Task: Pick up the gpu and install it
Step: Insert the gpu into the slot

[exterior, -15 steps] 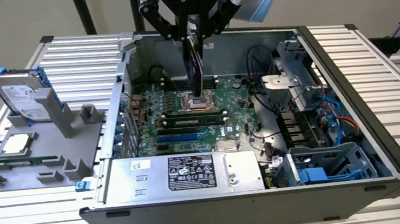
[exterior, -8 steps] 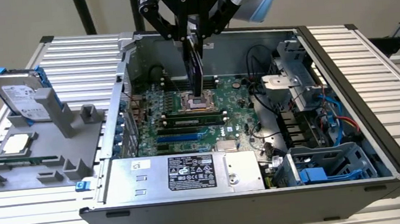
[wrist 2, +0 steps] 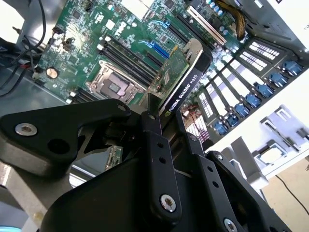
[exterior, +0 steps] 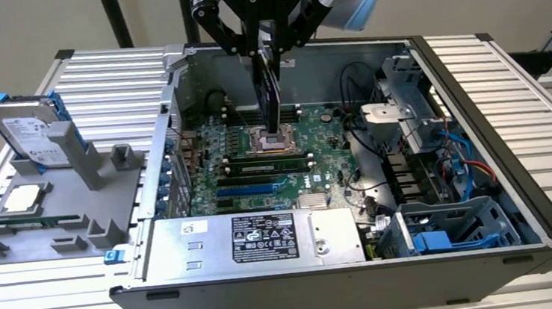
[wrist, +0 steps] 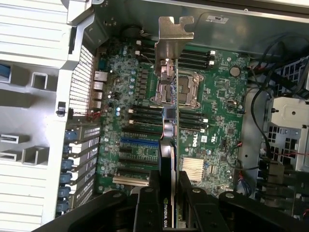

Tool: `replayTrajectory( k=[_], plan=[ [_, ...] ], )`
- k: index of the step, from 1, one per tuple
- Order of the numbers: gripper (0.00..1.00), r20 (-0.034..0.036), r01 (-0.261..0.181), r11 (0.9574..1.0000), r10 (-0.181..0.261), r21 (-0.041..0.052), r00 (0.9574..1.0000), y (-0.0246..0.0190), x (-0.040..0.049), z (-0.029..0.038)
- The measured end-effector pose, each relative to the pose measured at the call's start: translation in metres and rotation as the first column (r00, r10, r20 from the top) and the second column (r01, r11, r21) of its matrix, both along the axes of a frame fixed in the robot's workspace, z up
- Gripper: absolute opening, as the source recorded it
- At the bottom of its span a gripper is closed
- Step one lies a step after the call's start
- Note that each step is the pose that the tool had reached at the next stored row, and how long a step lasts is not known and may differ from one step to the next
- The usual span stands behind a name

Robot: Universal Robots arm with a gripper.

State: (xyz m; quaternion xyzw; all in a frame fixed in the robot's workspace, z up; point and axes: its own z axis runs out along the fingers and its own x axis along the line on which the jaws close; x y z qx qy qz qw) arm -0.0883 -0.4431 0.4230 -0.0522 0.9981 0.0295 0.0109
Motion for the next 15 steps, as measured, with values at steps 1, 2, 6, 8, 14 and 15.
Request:
replayTrajectory(
  k=[1, 2, 6, 8, 14, 15],
  plan=[
    [0.0, 0.0, -0.001, 1.0, 0.001, 0.0, 1.0, 0.0, 0.0, 0.0001],
    [0.0, 0.0, -0.002, 1.0, 0.002, 0.0, 1.0, 0.0, 0.0, 0.0002],
    [0.0, -0.0001, -0.01, 1.0, 0.01, 0.0, 1.0, 0.0, 0.0, 0.0006],
    [0.0, 0.0, -0.015, 0.9999, 0.015, 0.0, 0.9999, 0.0, 0.0, 0.0006],
    [0.0, -0.0001, -0.035, 0.9994, 0.035, -0.0001, 0.9994, 0.0, 0.0, 0.0009],
    [0.0, 0.0, -0.039, 0.9992, 0.039, 0.0, 0.9992, 0.0, 0.0, 0.0009]
  ],
)
